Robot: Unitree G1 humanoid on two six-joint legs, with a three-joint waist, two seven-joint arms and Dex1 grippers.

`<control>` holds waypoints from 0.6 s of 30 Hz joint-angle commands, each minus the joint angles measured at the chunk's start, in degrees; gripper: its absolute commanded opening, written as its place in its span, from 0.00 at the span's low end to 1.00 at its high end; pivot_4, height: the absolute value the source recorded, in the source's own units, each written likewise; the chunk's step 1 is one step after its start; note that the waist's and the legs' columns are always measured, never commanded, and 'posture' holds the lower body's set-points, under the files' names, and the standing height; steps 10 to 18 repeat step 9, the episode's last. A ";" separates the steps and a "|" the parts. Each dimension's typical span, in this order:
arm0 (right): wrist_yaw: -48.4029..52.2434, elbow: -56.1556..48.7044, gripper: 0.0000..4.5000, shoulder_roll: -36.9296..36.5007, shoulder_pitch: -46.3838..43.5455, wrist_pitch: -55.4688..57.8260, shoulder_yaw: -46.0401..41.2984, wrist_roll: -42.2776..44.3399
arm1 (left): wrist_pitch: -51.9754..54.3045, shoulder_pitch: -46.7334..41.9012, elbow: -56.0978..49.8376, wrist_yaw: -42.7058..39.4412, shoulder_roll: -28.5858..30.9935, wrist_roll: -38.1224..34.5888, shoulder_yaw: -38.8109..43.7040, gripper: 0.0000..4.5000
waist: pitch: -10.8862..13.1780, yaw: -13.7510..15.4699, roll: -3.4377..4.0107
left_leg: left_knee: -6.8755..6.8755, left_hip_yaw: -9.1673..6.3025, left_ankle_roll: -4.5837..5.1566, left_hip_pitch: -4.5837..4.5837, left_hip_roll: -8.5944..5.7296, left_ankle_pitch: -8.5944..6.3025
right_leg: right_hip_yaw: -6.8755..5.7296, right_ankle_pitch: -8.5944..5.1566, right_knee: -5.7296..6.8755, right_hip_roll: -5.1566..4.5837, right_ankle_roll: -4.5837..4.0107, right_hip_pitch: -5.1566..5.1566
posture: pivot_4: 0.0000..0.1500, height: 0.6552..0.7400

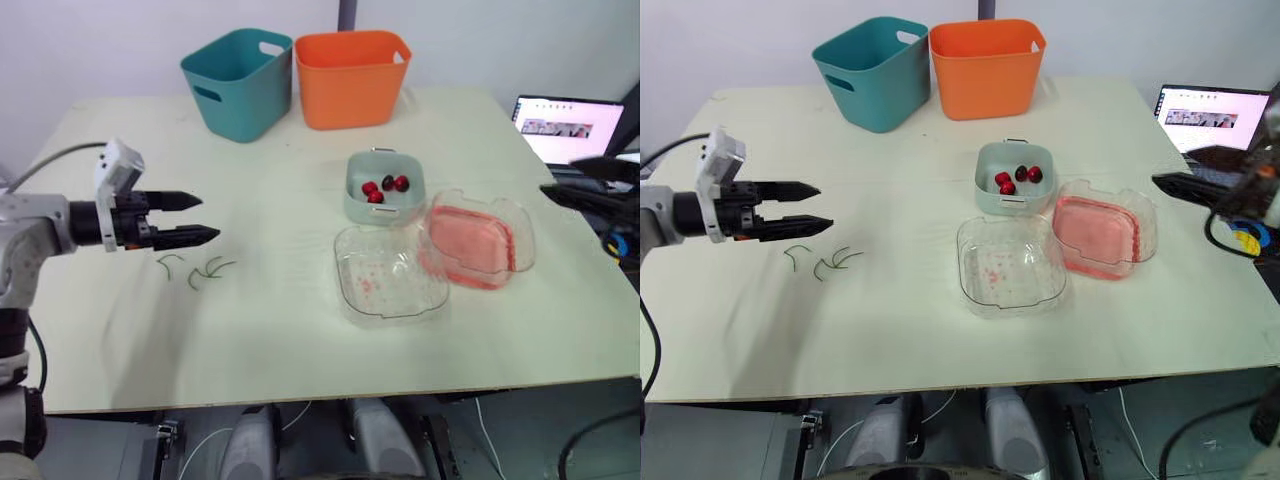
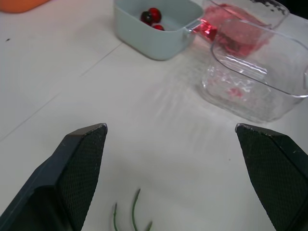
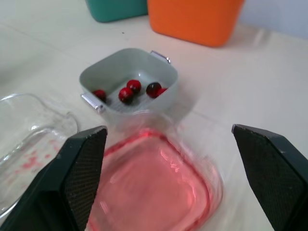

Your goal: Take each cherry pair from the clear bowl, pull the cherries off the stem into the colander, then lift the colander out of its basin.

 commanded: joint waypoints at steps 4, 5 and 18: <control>-1.88 -5.92 0.99 1.93 16.09 3.68 -13.88 4.40 | 2.13 7.26 -3.10 2.80 -0.23 -2.82 5.75 1.00 | -0.01 0.03 -0.02 | 0.00 0.03 0.01 0.01 -0.02 -0.01 | 0.00 -0.04 -0.06 -0.07 0.02 0.05 | 1.00 1.00; -1.95 -6.07 0.99 1.90 17.21 3.21 -13.72 4.83 | 2.21 7.80 -3.51 3.02 -0.46 -3.12 5.78 1.00 | -0.01 -0.05 -0.02 | 0.00 0.04 0.01 0.01 -0.03 -0.01 | 0.00 -0.03 -0.07 -0.08 0.02 0.03 | 1.00 1.00; -2.80 -6.97 0.99 1.71 20.25 1.79 -12.28 6.11 | 2.54 8.79 -4.94 4.26 -1.41 -3.99 5.78 1.00 | -0.01 -0.06 -0.02 | 0.00 0.04 0.00 0.05 -0.01 -0.02 | 0.00 -0.02 -0.07 -0.06 -0.01 0.05 | 1.00 1.00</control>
